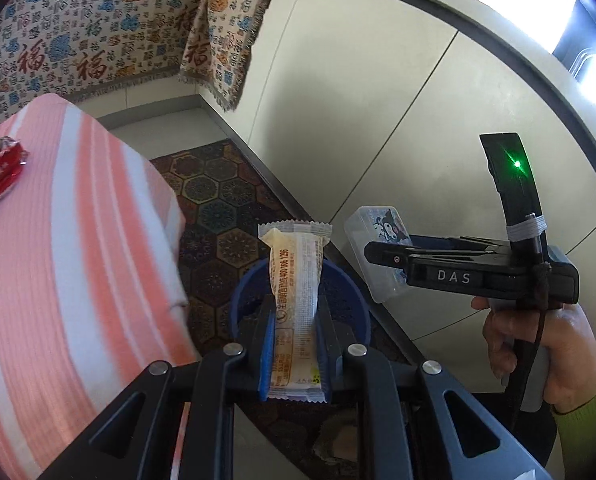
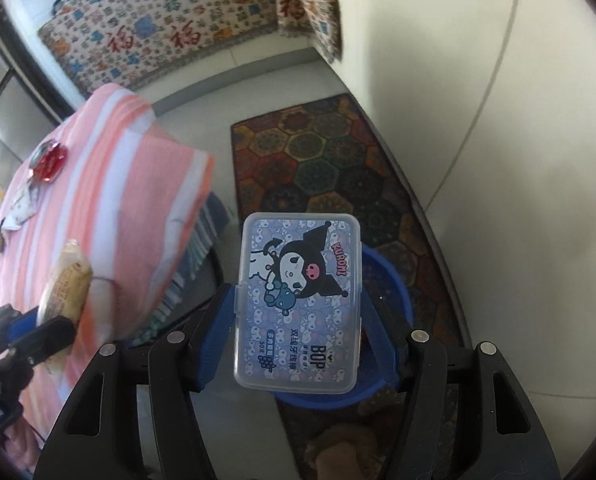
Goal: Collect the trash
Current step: 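Carry both items to the blue basket and open both grippers over it, then move both empty grippers back over the table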
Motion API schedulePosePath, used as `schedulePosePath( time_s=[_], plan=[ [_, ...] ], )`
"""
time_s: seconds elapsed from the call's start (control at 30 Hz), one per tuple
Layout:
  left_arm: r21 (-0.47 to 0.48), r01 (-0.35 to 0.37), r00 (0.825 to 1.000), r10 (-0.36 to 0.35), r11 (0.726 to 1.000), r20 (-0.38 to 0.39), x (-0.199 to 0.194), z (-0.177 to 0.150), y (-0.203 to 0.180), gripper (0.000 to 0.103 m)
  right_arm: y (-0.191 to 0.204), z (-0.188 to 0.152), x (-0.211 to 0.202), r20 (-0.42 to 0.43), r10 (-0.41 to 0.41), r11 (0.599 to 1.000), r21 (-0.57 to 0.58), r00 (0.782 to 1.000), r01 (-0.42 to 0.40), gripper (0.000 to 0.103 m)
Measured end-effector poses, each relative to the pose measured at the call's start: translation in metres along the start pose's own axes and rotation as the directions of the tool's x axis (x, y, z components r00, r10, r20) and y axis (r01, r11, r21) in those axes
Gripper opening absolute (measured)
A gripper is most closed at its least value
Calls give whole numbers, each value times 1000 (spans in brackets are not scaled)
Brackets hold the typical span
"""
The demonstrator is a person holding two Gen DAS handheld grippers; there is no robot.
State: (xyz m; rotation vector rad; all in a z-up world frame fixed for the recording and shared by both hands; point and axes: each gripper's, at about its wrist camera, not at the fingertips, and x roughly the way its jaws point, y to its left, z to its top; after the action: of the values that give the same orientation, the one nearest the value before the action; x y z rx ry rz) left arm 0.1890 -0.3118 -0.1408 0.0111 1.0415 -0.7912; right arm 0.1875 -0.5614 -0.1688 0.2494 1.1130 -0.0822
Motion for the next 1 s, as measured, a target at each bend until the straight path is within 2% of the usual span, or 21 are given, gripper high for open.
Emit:
schedulePosePath(
  time_s=[0.33, 0.5, 0.6, 0.67, 0.73, 0.8, 1.0],
  plan=[
    [2, 13, 997, -13, 1000, -79, 87, 13, -18, 18, -51, -9, 28, -11, 38, 993, 116, 999, -36, 65],
    [24, 5, 996, -2, 1000, -94, 113, 3, -31, 21, -61, -10, 32, -6, 61, 987, 150, 998, -59, 66],
    [28, -29, 994, 32, 999, -105, 133, 1, -34, 61, -67, -12, 38, -19, 81, 981, 178, 997, -76, 70],
    [17, -49, 993, 51, 999, -106, 140, -2, -31, 62, -68, -12, 37, -15, 86, 980, 183, 996, -81, 70],
    [6, -60, 992, 61, 998, -114, 140, -3, -27, 62, -69, -12, 32, 4, 83, 981, 178, 997, -82, 71],
    [9, -59, 994, 60, 998, -88, 127, -5, -25, 62, -67, -12, 27, 25, 60, 984, 164, 998, -64, 73],
    [93, -86, 995, 82, 992, 52, 51, -18, -31, 62, -43, -11, 9, 106, 6, 996, 90, 994, -15, 77]
  ],
)
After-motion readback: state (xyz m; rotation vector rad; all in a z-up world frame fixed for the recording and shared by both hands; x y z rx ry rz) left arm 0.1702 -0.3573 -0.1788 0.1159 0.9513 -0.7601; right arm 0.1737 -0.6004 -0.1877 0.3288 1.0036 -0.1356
